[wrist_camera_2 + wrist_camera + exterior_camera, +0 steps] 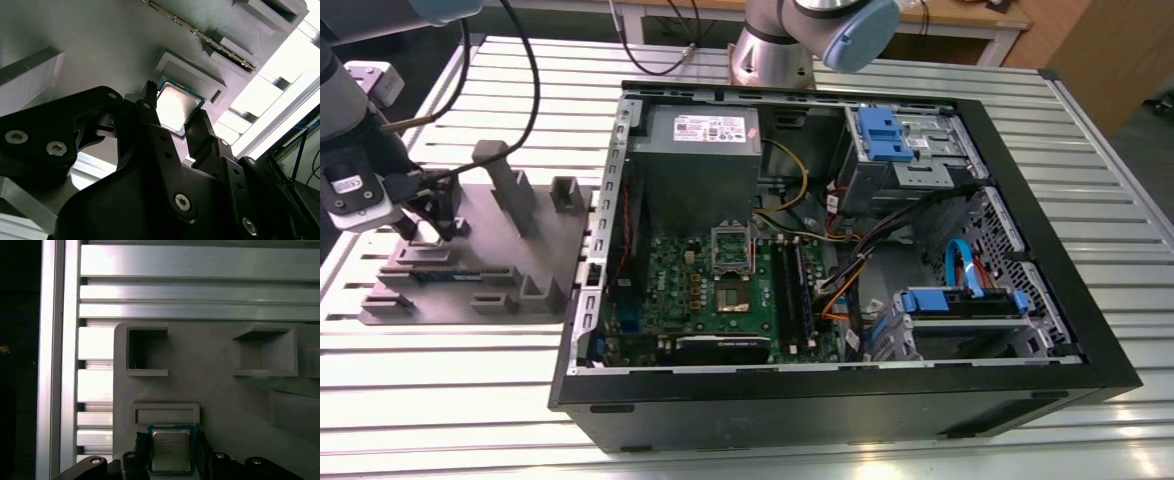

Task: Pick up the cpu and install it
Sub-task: 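Pick up the cpu and move it towards the insertion slot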

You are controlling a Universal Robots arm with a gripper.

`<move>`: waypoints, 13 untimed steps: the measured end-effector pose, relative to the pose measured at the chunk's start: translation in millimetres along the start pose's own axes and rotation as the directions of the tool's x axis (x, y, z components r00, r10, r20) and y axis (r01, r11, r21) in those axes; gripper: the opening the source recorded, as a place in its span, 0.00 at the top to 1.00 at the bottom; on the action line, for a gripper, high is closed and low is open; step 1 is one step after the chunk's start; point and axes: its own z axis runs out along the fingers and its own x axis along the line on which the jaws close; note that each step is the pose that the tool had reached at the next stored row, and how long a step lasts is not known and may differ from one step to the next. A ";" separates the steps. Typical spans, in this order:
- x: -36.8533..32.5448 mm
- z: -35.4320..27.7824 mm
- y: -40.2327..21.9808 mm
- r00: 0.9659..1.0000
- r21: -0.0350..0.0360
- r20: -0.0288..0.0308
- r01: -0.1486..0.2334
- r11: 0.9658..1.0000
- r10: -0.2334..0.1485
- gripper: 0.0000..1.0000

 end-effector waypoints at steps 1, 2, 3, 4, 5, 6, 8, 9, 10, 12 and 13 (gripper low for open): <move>0.0 -0.1 0.0 1.000 0.000 0.000 0.000 1.000 0.000 0.53; 0.0 -0.3 0.0 1.000 0.000 0.000 0.000 1.000 0.000 0.53; 0.0 -0.4 0.1 1.000 0.000 0.000 0.000 1.000 0.000 0.53; 0.0 -0.6 0.0 1.000 0.000 0.000 0.000 1.000 0.000 0.53; 0.0 -0.8 0.1 1.000 0.000 0.000 0.000 1.000 0.000 0.53; 0.0 -1.0 0.1 1.000 0.000 0.000 0.000 1.000 0.000 0.53; 0.0 -1.4 0.1 1.000 0.000 0.000 0.000 1.000 0.000 0.53; 0.0 -1.6 0.1 1.000 0.000 0.000 0.000 1.000 0.000 0.53; 0.0 -1.8 0.1 1.000 0.000 0.000 0.000 1.000 0.000 0.53; 0.0 -2.8 0.1 1.000 0.000 0.000 0.000 1.000 0.000 0.53; 0.0 -2.9 0.1 1.000 0.000 0.000 0.000 1.000 0.000 0.53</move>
